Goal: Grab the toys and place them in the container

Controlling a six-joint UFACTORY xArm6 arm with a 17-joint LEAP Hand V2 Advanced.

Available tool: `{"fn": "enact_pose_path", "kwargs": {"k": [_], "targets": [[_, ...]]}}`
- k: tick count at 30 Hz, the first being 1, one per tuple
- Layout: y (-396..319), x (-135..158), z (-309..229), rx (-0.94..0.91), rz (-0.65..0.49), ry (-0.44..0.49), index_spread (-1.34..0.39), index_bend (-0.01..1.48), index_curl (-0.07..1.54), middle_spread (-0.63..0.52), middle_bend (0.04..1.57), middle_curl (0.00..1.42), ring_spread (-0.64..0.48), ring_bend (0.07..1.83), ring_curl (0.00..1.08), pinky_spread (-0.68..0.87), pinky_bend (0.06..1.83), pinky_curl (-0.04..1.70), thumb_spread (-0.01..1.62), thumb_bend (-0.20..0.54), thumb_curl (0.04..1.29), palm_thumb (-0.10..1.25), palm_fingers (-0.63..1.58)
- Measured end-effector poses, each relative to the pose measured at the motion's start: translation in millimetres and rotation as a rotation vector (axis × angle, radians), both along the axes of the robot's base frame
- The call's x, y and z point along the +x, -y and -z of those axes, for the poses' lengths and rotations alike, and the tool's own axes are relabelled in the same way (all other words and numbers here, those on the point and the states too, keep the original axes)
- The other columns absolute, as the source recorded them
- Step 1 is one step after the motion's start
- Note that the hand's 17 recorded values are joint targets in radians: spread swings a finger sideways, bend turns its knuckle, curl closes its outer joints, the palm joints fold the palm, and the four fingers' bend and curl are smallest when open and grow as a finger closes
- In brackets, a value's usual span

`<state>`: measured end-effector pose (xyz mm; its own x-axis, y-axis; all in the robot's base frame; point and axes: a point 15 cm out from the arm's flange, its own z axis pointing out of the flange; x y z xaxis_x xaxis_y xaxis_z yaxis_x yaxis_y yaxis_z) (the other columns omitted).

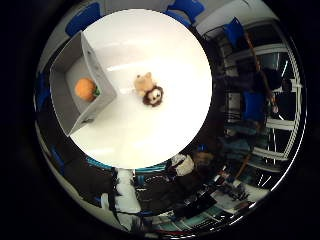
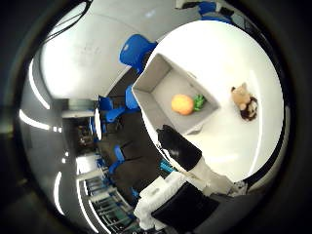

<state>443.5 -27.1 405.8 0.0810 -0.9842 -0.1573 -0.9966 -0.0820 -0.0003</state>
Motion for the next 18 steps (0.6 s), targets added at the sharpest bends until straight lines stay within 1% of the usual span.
{"fn": "enact_pose_path", "kwargs": {"k": [2, 9, 18], "targets": [[15, -2, 17, 0.004, 0.026, -0.018, -0.35, 0.16, 0.3, 0.04, 0.3, 0.32, 0.23, 0.42, 0.19, 0.49, 0.5, 0.27, 1.24, -0.016, 0.31, 0.52, 0.22], [56, 4, 80, 0.001, 0.107, -0.011, -0.34, 0.16, 0.29, 0.04, 0.29, 0.33, 0.23, 0.4, 0.19, 0.49, 0.5, 0.26, 1.22, -0.017, 0.31, 0.52, 0.22], [72, 33, 130, -0.021, 0.145, 0.048, -0.34, 0.16, 0.28, 0.04, 0.27, 0.33, 0.23, 0.38, 0.2, 0.49, 0.49, 0.26, 1.19, -0.018, 0.33, 0.54, 0.23]]}}
